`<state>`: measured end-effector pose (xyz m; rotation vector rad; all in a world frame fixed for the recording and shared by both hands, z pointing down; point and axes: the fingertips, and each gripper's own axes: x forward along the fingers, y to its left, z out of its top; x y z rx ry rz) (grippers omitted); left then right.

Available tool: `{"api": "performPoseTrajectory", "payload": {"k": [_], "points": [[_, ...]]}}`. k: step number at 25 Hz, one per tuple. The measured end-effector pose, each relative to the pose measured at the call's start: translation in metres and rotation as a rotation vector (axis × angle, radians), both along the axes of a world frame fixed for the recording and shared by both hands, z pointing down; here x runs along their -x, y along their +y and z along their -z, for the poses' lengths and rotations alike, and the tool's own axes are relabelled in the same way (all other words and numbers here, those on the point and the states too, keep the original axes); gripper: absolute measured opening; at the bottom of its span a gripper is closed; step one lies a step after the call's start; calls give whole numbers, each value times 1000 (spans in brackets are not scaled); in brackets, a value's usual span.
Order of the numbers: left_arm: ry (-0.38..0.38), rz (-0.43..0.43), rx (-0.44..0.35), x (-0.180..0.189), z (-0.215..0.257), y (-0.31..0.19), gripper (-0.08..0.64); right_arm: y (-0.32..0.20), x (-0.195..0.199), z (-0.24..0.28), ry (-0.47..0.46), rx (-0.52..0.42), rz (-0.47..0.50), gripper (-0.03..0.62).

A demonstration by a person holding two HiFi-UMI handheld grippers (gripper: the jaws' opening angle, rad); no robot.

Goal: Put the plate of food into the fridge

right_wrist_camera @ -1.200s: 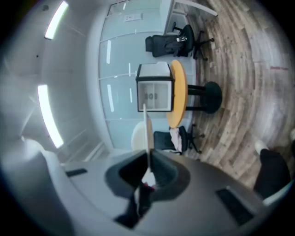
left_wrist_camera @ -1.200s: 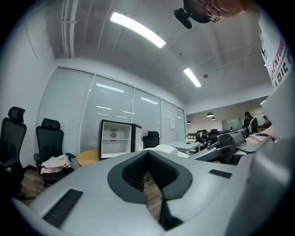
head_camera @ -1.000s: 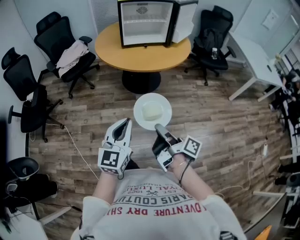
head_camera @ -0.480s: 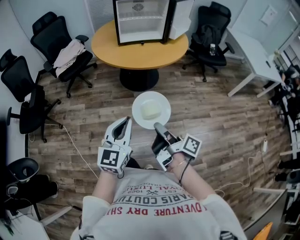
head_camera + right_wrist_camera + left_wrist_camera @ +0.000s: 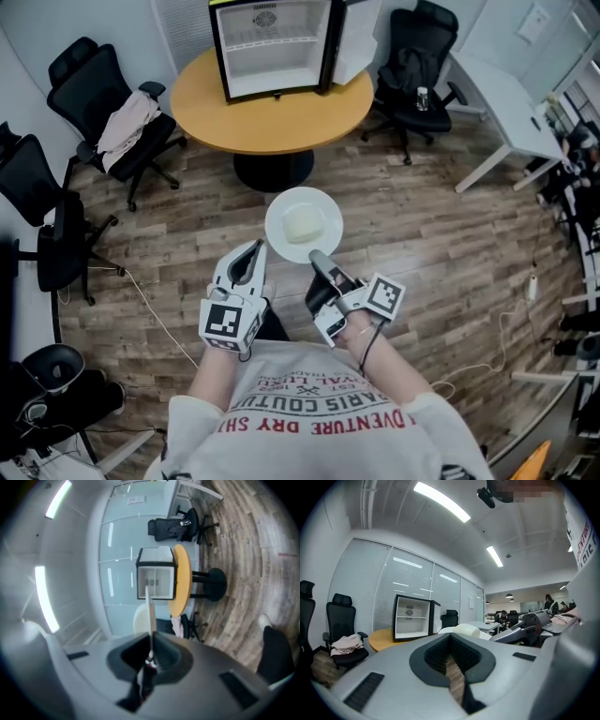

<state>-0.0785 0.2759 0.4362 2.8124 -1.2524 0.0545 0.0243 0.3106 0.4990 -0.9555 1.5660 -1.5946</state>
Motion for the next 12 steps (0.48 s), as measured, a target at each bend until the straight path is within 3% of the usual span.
{"api": "performPoseTrajectory", "payload": {"k": [12], "points": [[21,-107,-22,-3,16,-167,31,-156,0,11,14,-11,-98,38]]}}
